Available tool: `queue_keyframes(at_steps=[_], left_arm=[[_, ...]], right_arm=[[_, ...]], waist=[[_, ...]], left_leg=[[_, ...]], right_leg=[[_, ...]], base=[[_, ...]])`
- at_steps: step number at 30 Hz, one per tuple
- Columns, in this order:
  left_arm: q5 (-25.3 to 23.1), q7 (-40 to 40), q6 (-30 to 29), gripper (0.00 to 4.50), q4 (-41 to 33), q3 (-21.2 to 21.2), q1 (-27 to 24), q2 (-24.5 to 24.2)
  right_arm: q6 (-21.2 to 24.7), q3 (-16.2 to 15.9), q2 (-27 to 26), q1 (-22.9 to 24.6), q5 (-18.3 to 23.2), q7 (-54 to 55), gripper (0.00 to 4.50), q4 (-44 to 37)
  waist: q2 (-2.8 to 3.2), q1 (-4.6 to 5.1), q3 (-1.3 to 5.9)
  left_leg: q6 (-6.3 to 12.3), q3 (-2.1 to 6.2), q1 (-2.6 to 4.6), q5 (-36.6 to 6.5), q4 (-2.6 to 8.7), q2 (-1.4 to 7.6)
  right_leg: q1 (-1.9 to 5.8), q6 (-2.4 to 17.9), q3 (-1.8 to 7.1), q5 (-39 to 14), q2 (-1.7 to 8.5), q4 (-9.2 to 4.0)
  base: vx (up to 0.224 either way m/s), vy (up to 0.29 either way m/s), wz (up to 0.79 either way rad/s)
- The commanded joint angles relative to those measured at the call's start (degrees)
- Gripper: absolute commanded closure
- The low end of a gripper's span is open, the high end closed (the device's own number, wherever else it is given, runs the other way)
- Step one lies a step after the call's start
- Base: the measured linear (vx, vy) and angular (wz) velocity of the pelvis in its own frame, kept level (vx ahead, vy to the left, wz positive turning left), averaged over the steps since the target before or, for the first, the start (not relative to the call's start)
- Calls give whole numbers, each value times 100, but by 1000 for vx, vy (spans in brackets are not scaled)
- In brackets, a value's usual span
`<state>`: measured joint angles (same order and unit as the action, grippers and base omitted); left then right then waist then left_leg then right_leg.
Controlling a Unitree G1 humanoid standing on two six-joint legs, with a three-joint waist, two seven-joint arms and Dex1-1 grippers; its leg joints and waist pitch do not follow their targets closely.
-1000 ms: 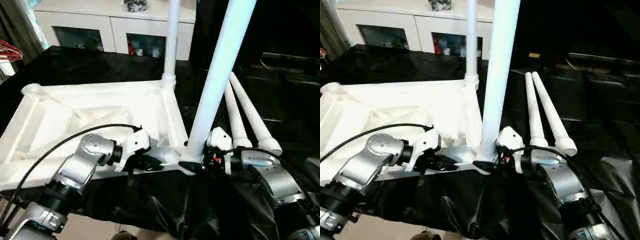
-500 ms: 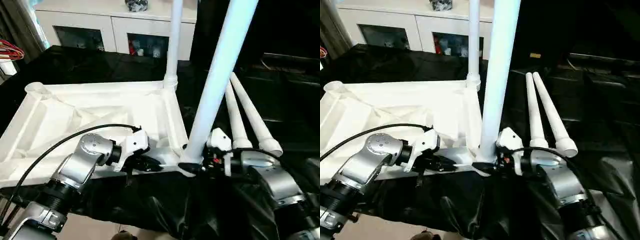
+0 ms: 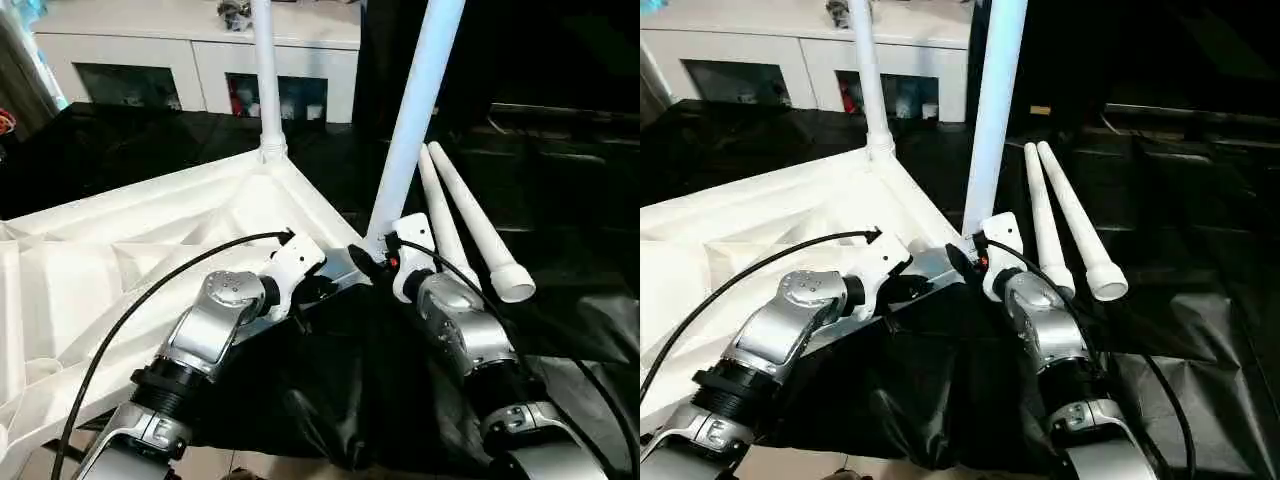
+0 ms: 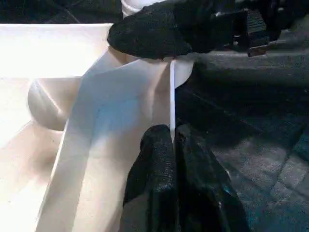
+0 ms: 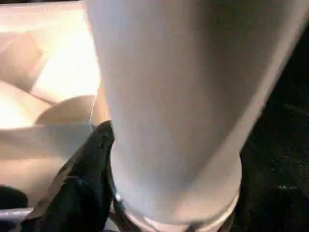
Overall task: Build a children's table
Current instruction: Rotate leg to tighten
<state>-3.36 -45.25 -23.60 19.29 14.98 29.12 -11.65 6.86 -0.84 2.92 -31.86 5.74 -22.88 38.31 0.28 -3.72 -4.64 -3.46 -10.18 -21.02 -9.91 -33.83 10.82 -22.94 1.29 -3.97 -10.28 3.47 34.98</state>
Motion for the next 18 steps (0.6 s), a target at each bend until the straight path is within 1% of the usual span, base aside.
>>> queue_keyframes(at_steps=[1, 3, 4, 5, 6, 7, 8, 9, 12, 13, 14, 15, 16, 17, 18], left_arm=[[239, -298, 385, 450, -367, 313, 49, 290], [267, -386, 414, 450, -448, 356, 15, 231], [307, -478, 364, 450, -518, 374, -6, 188], [313, -504, 368, 450, -527, 380, -9, 177], [362, -663, 378, 450, -566, 402, -26, 113], [387, -768, 397, 450, -581, 413, -33, 59], [400, -816, 405, 450, -587, 417, -37, 34], [452, -949, 429, 450, -589, 415, -38, -11], [506, -1136, 476, 450, -572, 416, -31, -86], [528, -1231, 511, 450, -553, 420, -24, -125], [552, -1384, 575, 450, -515, 432, -13, -205], [599, -1595, 651, 450, -466, 442, 5, -302], [606, -1624, 653, 450, -461, 441, 6, -315], [638, -1764, 672, 450, -436, 441, 8, -381], [666, -1887, 698, 450, -413, 442, 8, -438]], right_arm=[[137, -184, -266, -75, 222, -372, 104, 132], [2, -192, -199, -111, 118, -365, 72, 224], [-128, -190, -124, -139, 54, -349, 63, 316], [-147, -194, -103, -138, 48, -366, 54, 318], [-147, -217, 6, -88, 85, -571, 54, 221], [-119, -263, 108, -22, 115, -793, 54, 81], [-103, -286, 156, 10, 130, -900, 54, 11], [-70, -328, 270, 74, 140, -1113, 54, -118], [-38, -428, 477, 182, 131, -1489, 54, -318], [-67, -511, 607, 254, 107, -1724, 54, -430], [-123, -645, 835, 390, 89, -2125, 54, -633], [-188, -796, 1123, 563, 96, -2630, 54, -903], [-188, -807, 1156, 584, 111, -2694, 54, -941], [-173, -850, 1303, 675, 185, -2964, 54, -1114], [-143, -881, 1423, 746, 246, -3165, 54, -1260]], waist=[[-15, -32, 426], [-1, -54, 448], [12, -66, 454], [7, -67, 456], [7, -85, 461], [47, -102, 470], [30, -104, 468], [12, -122, 476], [16, -147, 494], [49, -158, 485], [31, -155, 490], [24, -179, 483], [24, -199, 478], [32, -219, 472], [18, -237, 459]], left_leg=[[106, 107, 49, -1429, 418, 229], [114, 98, 50, -1313, 407, 241], [122, 90, 54, -1264, 396, 237], [129, 86, 50, -1243, 393, 233], [140, 88, 47, -1204, 394, 238], [165, 91, 38, -1127, 386, 238], [187, 86, 34, -1118, 388, 235], [225, 82, 27, -1017, 378, 230], [288, 75, 25, -887, 363, 234], [286, 79, 26, -899, 362, 231], [300, 77, 27, -916, 363, 236], [326, 69, 41, -958, 353, 236], [349, 67, 46, -970, 352, 237], [370, 64, 50, -1046, 355, 248], [358, 70, 41, -1100, 367, 244]], right_leg=[[249, 1007, 306, -1848, 507, -513], [257, 1095, 308, -1639, 515, -484], [257, 1121, 310, -1582, 519, -481], [261, 1130, 310, -1558, 516, -481], [270, 1135, 308, -1496, 511, -469], [280, 1157, 311, -1346, 503, -442], [287, 1155, 304, -1295, 491, -449], [307, 1160, 306, -1134, 482, -429], [304, 1260, 309, -869, 487, -392], [305, 1268, 306, -862, 486, -392], [307, 1274, 304, -861, 484, -396], [306, 1256, 301, -884, 470, -412], [303, 1246, 306, -901, 470, -416], [287, 1257, 310, -982, 477, -423], [297, 1219, 304, -1152, 477, -439]], base=[[0, 0, 0], [0, 0, 0], [0, 0, 0], [0, 0, 0], [0, 0, 0], [0, 0, 0], [0, 0, 0], [0, 0, 0], [0, 0, 0], [0, 0, 0], [0, 0, 0], [0, 0, 0], [0, 0, 0], [0, 0, 0], [0, 0, 0]])
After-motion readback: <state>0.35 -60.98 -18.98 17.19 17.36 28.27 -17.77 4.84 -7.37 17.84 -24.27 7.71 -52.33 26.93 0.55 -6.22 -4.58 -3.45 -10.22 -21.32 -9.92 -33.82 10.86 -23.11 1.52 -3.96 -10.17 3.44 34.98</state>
